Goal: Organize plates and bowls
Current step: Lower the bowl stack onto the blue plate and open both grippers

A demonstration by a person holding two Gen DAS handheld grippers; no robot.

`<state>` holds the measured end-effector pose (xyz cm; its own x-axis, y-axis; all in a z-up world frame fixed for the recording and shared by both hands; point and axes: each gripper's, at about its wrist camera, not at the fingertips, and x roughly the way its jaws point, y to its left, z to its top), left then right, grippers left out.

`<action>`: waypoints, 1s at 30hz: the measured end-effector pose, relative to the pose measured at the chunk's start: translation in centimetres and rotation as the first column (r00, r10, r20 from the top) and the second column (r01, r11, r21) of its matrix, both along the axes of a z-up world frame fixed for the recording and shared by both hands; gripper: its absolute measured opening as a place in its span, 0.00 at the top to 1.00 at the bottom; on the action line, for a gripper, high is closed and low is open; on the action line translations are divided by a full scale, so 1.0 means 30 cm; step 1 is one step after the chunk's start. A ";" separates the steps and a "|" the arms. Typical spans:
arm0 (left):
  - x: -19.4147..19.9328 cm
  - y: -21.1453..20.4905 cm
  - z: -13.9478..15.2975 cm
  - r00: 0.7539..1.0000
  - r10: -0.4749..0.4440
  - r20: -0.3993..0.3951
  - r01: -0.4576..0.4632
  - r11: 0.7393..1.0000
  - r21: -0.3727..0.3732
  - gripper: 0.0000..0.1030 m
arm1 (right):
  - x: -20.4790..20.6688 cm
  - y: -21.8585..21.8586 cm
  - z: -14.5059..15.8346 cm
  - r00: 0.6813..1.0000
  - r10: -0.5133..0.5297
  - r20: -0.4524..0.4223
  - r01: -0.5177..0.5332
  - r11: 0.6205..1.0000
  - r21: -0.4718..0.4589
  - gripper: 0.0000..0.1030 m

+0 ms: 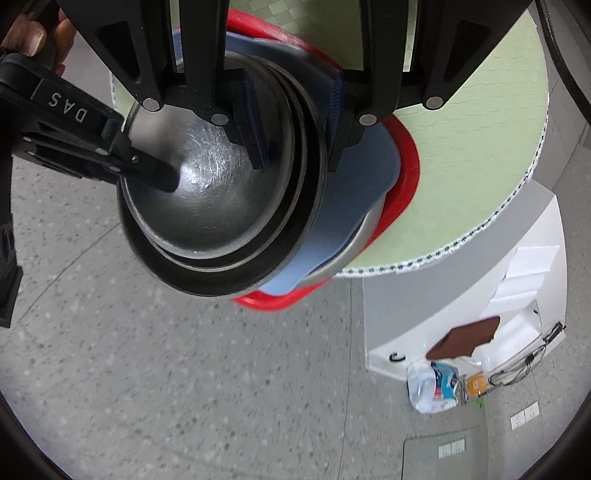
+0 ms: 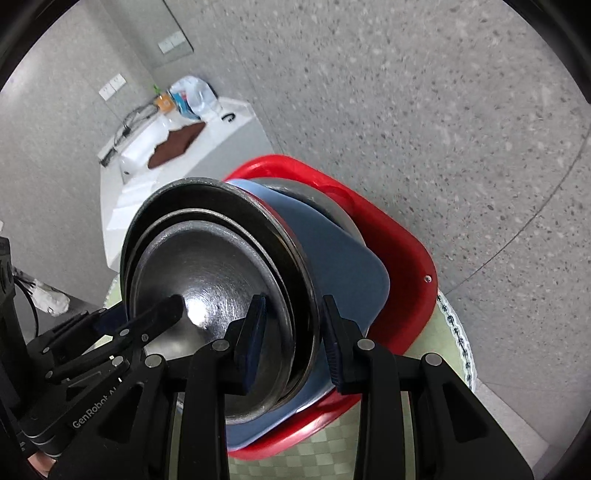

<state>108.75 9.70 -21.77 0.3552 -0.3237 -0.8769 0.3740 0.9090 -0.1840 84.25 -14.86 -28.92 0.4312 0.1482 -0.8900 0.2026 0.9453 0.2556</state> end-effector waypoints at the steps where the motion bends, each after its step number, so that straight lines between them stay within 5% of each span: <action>1: 0.024 -0.008 -0.012 1.000 0.018 -0.003 -0.018 1.000 -0.004 0.75 | 0.005 -0.002 -0.010 1.000 0.002 -0.003 -0.002 1.000 0.000 0.71; 9: 0.081 -0.048 -0.057 1.000 0.028 -0.006 -0.028 1.000 -0.005 0.66 | 0.049 0.000 -0.035 1.000 0.020 -0.006 -0.020 0.999 -0.026 0.69; 13: 0.021 -0.013 -0.022 0.997 0.062 0.042 -0.061 0.998 -0.032 0.32 | 0.041 0.001 -0.030 1.000 0.022 0.018 -0.022 0.999 -0.025 0.64; 15: -0.028 0.023 0.006 0.994 0.086 0.068 -0.083 0.995 -0.051 0.30 | 0.029 0.001 -0.021 0.999 0.021 0.036 -0.020 0.999 -0.026 0.51; 18: -0.110 0.075 0.050 0.984 0.133 0.115 -0.126 0.990 -0.067 0.21 | -0.010 0.003 0.011 0.997 0.022 0.076 -0.018 0.998 -0.052 0.48; 23: -0.301 0.164 0.139 0.946 0.226 0.234 -0.219 0.974 -0.053 0.10 | -0.106 0.040 0.101 0.985 0.042 0.165 -0.027 0.996 -0.090 0.35; 30: -0.660 0.235 0.265 0.858 0.318 0.403 -0.324 0.944 -0.055 0.01 | -0.345 0.138 0.237 0.945 0.115 0.307 -0.088 0.991 -0.098 0.20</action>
